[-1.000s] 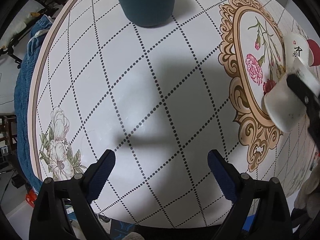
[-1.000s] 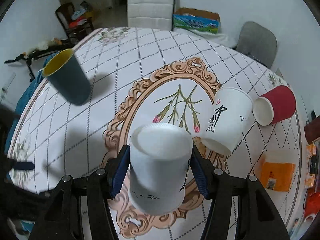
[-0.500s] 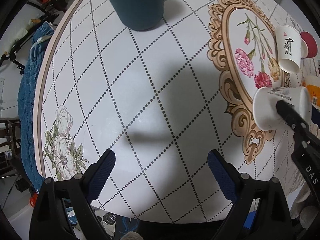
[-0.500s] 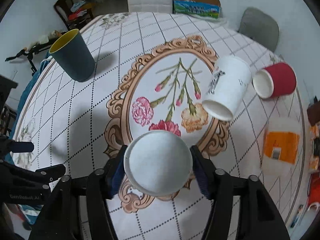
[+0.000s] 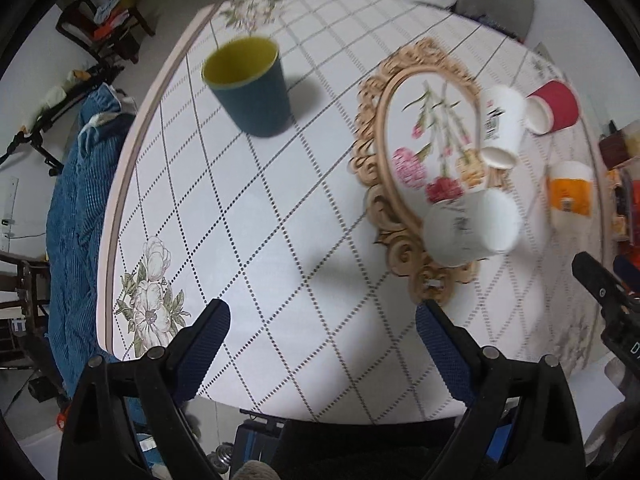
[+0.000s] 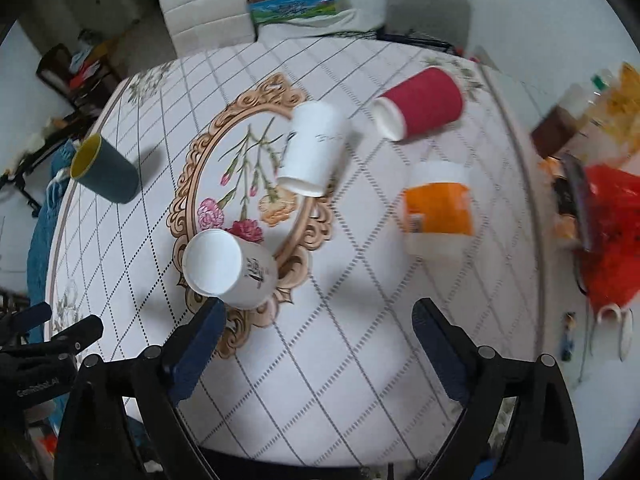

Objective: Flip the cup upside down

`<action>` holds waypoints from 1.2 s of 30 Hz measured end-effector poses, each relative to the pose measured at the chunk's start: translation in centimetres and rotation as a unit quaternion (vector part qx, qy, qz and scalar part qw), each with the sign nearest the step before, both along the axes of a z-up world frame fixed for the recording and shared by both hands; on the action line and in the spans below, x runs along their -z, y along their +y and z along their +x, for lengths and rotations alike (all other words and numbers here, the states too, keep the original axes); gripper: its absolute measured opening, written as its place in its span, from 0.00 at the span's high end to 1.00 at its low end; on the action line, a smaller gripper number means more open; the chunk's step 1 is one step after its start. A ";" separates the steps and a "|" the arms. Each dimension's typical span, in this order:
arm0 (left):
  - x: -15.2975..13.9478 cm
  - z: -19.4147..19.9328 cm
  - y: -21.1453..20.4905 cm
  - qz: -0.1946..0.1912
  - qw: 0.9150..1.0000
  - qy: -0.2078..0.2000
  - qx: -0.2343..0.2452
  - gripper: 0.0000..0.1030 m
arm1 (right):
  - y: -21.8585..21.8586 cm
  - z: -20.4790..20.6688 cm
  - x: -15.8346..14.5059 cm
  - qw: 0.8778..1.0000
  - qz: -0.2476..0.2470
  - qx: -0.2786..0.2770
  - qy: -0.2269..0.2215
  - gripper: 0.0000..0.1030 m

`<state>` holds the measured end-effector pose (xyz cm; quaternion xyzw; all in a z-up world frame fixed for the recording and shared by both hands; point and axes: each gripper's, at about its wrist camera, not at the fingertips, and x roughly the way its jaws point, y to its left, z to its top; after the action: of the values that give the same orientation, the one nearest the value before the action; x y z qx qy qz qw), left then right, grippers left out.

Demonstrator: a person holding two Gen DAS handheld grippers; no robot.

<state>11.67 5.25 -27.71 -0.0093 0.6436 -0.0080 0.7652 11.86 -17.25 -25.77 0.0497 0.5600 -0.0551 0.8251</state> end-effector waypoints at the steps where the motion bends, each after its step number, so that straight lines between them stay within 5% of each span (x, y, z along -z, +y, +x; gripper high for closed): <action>1: -0.1 0.1 0.0 0.000 1.000 -0.004 0.001 0.08 | -0.3 -0.4 -0.7 1.000 -0.003 0.003 -0.003 0.07; 20: -18.4 -6.2 -2.4 -0.019 0.993 -0.114 0.017 0.08 | -1.6 -11.4 -19.9 0.995 -0.010 0.005 -0.094 0.07; 36: -23.4 -9.3 -1.3 -0.016 0.990 -0.139 0.016 0.08 | -0.1 -15.2 -27.1 0.992 -0.023 -0.004 -0.125 0.07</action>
<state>2.32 3.95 -4.26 -0.0107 0.5306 -0.0318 0.8470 -3.36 -17.39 1.29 0.0351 0.4516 -0.0581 0.8897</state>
